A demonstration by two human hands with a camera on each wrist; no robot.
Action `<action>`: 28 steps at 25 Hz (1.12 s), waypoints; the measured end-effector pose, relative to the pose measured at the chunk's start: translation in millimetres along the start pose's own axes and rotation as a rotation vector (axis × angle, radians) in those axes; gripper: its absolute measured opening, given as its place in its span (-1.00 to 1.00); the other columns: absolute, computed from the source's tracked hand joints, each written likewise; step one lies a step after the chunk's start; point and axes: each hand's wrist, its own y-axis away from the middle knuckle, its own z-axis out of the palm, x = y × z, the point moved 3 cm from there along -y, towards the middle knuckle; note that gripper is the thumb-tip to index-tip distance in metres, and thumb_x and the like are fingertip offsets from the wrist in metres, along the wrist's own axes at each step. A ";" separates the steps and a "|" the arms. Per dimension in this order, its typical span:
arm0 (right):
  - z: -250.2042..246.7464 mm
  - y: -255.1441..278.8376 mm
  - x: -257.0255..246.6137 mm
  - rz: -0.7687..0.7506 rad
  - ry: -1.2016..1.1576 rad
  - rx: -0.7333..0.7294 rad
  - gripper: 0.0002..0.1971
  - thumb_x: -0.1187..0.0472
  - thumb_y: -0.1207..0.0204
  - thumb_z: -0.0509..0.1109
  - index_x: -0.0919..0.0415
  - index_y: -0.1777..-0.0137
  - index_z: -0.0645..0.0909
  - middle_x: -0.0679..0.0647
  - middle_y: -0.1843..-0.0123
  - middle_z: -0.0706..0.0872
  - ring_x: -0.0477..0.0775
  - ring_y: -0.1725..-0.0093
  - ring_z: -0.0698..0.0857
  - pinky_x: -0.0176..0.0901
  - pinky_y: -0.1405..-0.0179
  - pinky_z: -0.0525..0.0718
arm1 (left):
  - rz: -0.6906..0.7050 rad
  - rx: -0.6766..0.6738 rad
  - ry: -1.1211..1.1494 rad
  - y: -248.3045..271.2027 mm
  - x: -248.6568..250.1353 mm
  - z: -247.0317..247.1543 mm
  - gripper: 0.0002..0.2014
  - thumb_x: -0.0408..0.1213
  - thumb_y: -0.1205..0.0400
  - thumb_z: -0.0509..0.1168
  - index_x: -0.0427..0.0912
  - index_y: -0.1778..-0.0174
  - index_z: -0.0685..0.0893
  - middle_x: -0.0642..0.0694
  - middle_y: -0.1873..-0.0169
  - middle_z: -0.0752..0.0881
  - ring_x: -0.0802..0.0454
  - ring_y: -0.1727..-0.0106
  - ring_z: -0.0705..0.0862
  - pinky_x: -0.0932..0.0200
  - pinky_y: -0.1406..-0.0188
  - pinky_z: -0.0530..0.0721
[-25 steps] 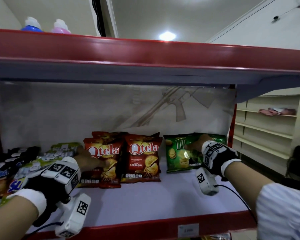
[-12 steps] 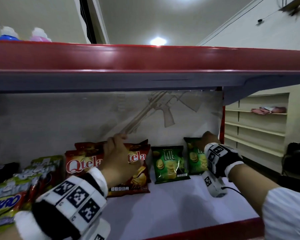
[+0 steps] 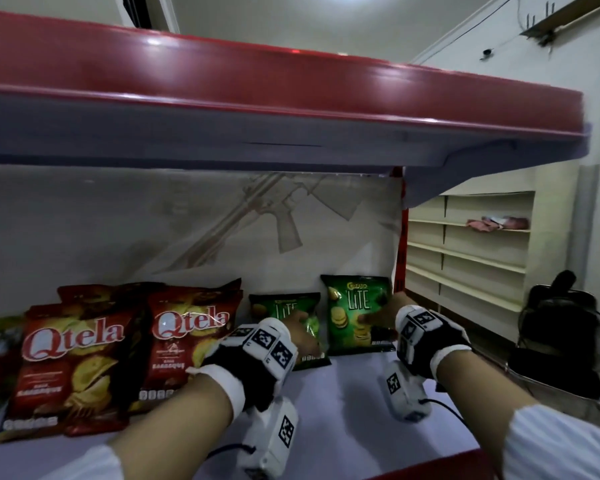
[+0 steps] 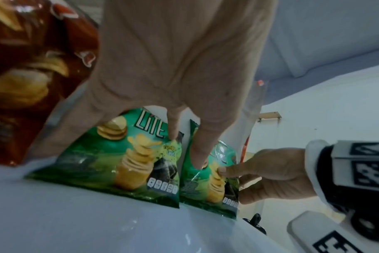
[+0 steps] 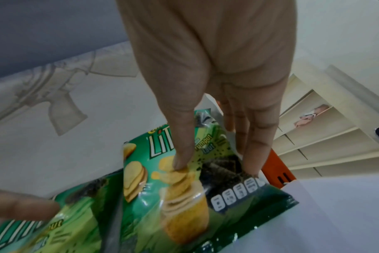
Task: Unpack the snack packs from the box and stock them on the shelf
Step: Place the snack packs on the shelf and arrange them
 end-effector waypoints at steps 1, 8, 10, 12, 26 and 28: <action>-0.9 -1.3 1.5 -0.016 0.035 -0.015 -0.27 0.03 -0.26 0.66 0.29 -0.40 0.52 0.19 -0.29 0.68 0.14 -0.24 0.69 -0.17 -0.16 0.65 | -0.017 0.003 -0.002 -3.9 -0.3 2.0 -0.30 -0.32 -0.63 0.36 -0.29 -0.62 0.16 -0.24 -0.55 0.38 -0.11 -0.51 0.44 0.27 -0.24 0.44; -15.2 3.0 5.1 -0.081 0.180 0.029 -0.33 -0.05 -0.32 0.60 0.23 -0.38 0.56 0.15 -0.29 0.70 0.12 -0.26 0.68 -0.27 -0.02 0.57 | -0.046 0.041 -0.032 -16.4 17.5 20.6 -0.19 -0.21 -0.60 0.38 -0.25 -0.66 0.05 -0.28 -0.59 0.30 -0.20 -0.58 0.33 0.03 -0.50 0.30; -14.2 3.9 4.6 -0.084 0.197 -0.002 -0.34 -0.03 -0.33 0.61 0.27 -0.37 0.55 0.17 -0.28 0.70 0.14 -0.25 0.68 -0.24 -0.01 0.57 | -0.060 0.042 -0.014 -15.5 18.3 22.7 -0.18 -0.22 -0.59 0.38 -0.25 -0.66 0.04 -0.29 -0.59 0.30 -0.21 -0.58 0.33 0.02 -0.49 0.31; -13.5 6.7 3.3 -0.097 0.248 -0.039 -0.40 -0.05 -0.35 0.58 0.29 -0.30 0.59 0.19 -0.23 0.72 0.17 -0.21 0.70 -0.18 0.01 0.61 | -0.069 0.043 0.024 -9.9 17.4 21.7 -0.16 -0.24 -0.59 0.40 -0.24 -0.67 0.02 -0.27 -0.60 0.28 -0.20 -0.59 0.32 0.03 -0.51 0.29; -50.2 140.2 -65.3 -0.402 -0.200 0.167 -0.86 0.19 -0.49 0.42 0.07 0.30 0.64 0.12 0.26 0.79 0.13 0.34 0.77 -0.12 0.41 0.75 | 0.123 0.267 0.288 92.2 15.1 -51.3 -0.83 -0.23 -0.65 0.32 -0.25 0.08 0.73 -0.34 -0.06 0.78 -0.21 0.21 0.74 0.00 0.13 0.78; -37.3 172.1 -72.1 -0.452 -0.251 0.164 -0.89 0.23 -0.51 0.40 0.09 0.25 0.66 0.04 0.36 0.72 0.01 0.48 0.65 -0.26 0.60 0.57 | 0.130 0.283 0.310 110.8 0.1 -54.5 -0.62 -0.20 -0.67 0.27 -0.21 0.47 0.67 -0.31 0.23 0.83 -0.16 0.44 0.71 0.17 0.48 0.67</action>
